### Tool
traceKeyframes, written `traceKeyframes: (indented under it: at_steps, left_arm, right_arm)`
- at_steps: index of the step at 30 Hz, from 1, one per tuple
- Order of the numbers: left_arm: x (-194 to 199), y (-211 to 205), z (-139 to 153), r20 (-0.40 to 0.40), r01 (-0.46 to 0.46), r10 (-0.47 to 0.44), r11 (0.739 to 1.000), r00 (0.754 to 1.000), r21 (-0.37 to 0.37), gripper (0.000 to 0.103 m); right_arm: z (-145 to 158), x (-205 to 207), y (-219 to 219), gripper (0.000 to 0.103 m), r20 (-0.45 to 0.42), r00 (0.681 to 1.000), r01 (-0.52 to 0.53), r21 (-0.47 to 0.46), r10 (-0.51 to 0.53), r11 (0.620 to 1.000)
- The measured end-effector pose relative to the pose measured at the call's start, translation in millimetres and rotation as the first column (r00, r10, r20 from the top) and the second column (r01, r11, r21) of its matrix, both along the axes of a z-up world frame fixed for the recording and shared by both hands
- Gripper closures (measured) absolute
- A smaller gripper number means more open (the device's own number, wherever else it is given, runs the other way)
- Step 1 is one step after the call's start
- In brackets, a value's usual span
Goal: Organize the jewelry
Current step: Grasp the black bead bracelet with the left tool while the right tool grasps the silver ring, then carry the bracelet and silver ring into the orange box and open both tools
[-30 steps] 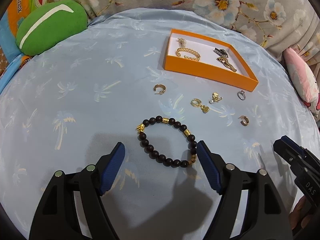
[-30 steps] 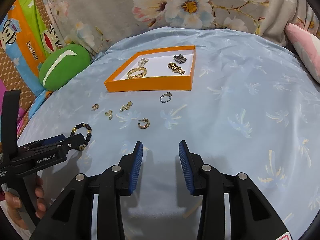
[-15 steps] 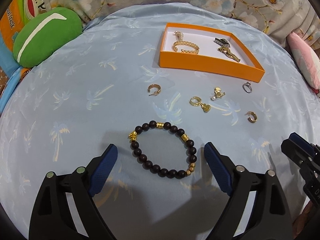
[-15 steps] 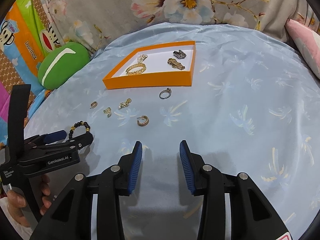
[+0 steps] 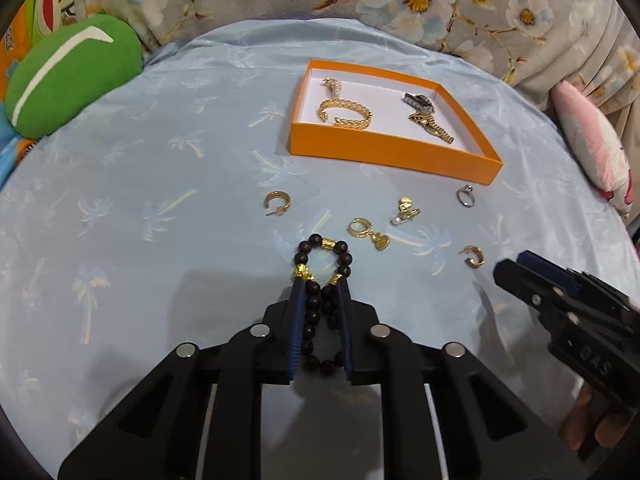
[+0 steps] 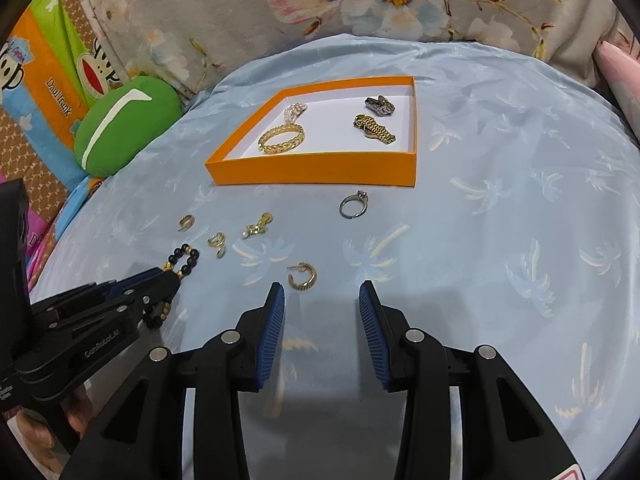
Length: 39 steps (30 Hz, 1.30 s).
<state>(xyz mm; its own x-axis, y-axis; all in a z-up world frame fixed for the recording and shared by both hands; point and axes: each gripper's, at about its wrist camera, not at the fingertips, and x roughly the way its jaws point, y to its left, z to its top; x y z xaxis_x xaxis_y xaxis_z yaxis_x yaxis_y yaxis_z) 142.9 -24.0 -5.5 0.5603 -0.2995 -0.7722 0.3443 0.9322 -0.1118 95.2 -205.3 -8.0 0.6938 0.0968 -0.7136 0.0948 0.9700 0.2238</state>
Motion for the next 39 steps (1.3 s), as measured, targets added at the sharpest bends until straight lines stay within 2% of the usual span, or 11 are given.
traceKeyframes:
  at_steps: [4, 6, 10, 17, 20, 21, 23, 30, 39]
  left_arm:
    - [4, 2, 0, -0.007, -0.001, 0.000, 1.000, 1.000, -0.028, 0.090]
    - [4, 4, 2, 0.008, -0.010, 0.010, 0.999, 1.000, -0.035, 0.096]
    - [8, 10, 2, -0.011, -0.019, 0.019, 0.997, 1.000, -0.069, 0.096]
    - [8, 10, 0, -0.029, -0.007, 0.005, 0.997, 1.000, -0.078, 0.096]
    - [8, 11, -1, -0.037, -0.005, 0.001, 0.996, 0.999, -0.084, 0.096]
    - [8, 10, -2, -0.037, -0.004, 0.001, 0.996, 0.999, -0.084, 0.096]
    - [8, 10, -2, -0.037, -0.003, -0.001, 0.996, 0.999, -0.084, 0.096]
    - [7, 11, -1, -0.041, 0.006, -0.010, 0.995, 0.999, -0.101, 0.096]
    - [-1, 10, 9, -0.004, 0.026, -0.026, 0.993, 1.000, -0.118, 0.096]
  right_arm:
    - [3, 18, -12, 0.064, 0.009, 0.999, 0.031, 0.004, -0.031, 1.000]
    - [3, 29, -15, 0.064, 0.013, 0.999, 0.043, -0.012, -0.043, 0.999]
    - [1, 48, -18, 0.064, 0.001, 0.999, 0.040, -0.023, -0.040, 0.999]
    - [-4, 74, -17, 0.066, -0.038, 0.999, 0.028, -0.034, -0.029, 0.999]
    - [-6, 77, -15, 0.083, -0.053, 0.998, 0.022, -0.045, -0.025, 0.999]
    - [-7, 78, -14, 0.094, -0.061, 0.998, 0.022, -0.050, -0.025, 0.999]
    - [-7, 78, -14, 0.100, -0.061, 0.998, 0.026, -0.051, -0.029, 0.998]
    - [-5, 69, -20, 0.100, -0.034, 0.998, 0.045, -0.025, -0.046, 0.999]
    - [8, 50, -24, 0.100, 0.025, 0.998, 0.054, -0.013, -0.054, 0.998]
